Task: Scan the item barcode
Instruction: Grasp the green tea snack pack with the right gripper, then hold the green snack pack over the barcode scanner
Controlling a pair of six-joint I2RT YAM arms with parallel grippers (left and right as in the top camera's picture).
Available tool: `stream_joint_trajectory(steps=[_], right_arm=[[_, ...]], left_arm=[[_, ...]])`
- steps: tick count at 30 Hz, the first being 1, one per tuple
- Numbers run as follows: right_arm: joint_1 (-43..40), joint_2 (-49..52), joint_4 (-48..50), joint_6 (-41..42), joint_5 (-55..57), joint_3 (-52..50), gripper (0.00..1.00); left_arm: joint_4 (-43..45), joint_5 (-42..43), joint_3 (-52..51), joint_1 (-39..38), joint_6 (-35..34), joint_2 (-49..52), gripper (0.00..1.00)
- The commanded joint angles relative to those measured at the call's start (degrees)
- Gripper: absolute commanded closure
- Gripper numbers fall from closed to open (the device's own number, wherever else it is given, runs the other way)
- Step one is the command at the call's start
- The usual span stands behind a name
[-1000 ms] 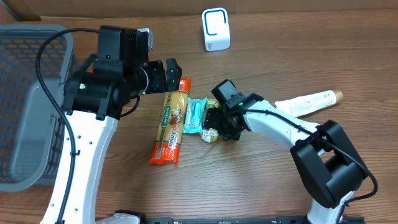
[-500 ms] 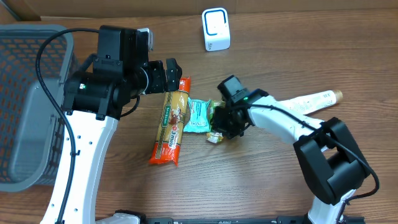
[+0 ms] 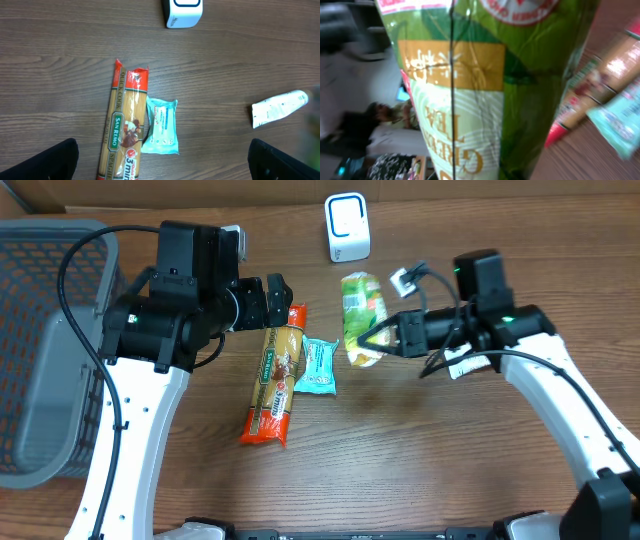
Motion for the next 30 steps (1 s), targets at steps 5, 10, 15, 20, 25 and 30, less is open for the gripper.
stream_joint_trajectory(steps=[5,10,15,20,25,30], right_arm=[[-2.19,-2.45,2.95,-0.9,-12.48,0.87,0.88],[-2.19,-2.47,5.11,5.64,-2.99,0.87,0.89],[-2.19,-2.45,3.76,10.95,16.94,3.26,0.94],[-0.81,-1.7,-9.11,7.17,39.5,15.41,0.96],[4.85,2.16,-16.74,2.34,70.53,30.25,0.96],[10.91,7.96,-10.14,-5.81,93.48,33.2,0.96]], left_arm=[[0.17,0.46,0.22,-0.04,-0.15,0.2,0.0],[0.17,0.48,0.22,-0.07,-0.15,0.2,0.0],[0.17,0.48,0.22,-0.04,-0.15,0.2,0.0],[0.17,0.46,0.22,-0.07,-0.15,0.2,0.0],[0.17,0.46,0.22,-0.04,-0.15,0.2,0.0],[0.17,0.46,0.22,-0.04,-0.15,0.2,0.0]])
